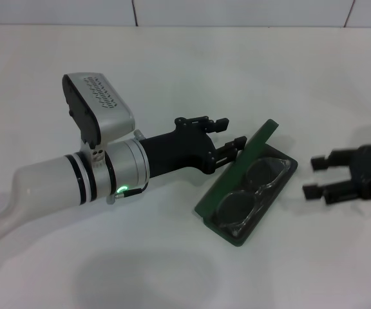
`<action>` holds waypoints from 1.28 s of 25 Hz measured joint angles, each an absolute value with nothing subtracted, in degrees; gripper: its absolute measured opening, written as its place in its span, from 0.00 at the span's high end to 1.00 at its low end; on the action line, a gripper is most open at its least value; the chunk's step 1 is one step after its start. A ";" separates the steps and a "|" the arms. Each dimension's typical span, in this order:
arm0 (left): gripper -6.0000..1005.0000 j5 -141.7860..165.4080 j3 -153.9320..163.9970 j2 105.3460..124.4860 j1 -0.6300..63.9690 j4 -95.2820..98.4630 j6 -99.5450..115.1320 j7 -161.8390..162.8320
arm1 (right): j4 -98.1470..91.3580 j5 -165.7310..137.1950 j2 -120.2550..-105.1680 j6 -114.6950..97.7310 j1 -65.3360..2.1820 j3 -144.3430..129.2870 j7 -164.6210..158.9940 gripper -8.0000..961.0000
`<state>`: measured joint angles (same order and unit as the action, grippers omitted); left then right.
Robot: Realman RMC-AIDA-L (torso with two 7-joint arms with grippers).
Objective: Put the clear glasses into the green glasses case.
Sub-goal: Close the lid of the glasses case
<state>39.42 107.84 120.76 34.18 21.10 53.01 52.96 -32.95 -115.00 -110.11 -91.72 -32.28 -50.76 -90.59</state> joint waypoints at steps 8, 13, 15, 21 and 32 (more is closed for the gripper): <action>0.49 39.13 107.18 120.49 34.27 21.80 53.39 53.15 | -33.31 -120.09 -112.44 -94.73 -34.36 -51.74 -93.81 0.12; 0.48 33.21 106.28 120.01 33.56 22.37 56.82 53.40 | -34.34 -120.14 -113.48 -95.38 -35.27 -55.16 -93.32 0.12; 0.48 31.36 103.59 119.79 32.69 22.17 59.35 53.23 | -35.51 -120.16 -114.14 -95.96 -35.51 -56.92 -93.25 0.12; 0.49 31.44 89.32 118.97 27.09 22.59 71.40 52.91 | -38.06 -119.84 -115.32 -96.55 -36.80 -61.34 -92.55 0.12; 0.48 31.11 82.35 118.68 19.87 22.62 81.73 52.69 | -37.95 -121.97 -114.73 -105.88 -43.23 -62.40 -94.22 0.12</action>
<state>31.11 82.35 118.68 19.87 22.62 81.73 52.69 -37.95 -121.97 -114.73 -105.88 -43.23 -62.40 -94.23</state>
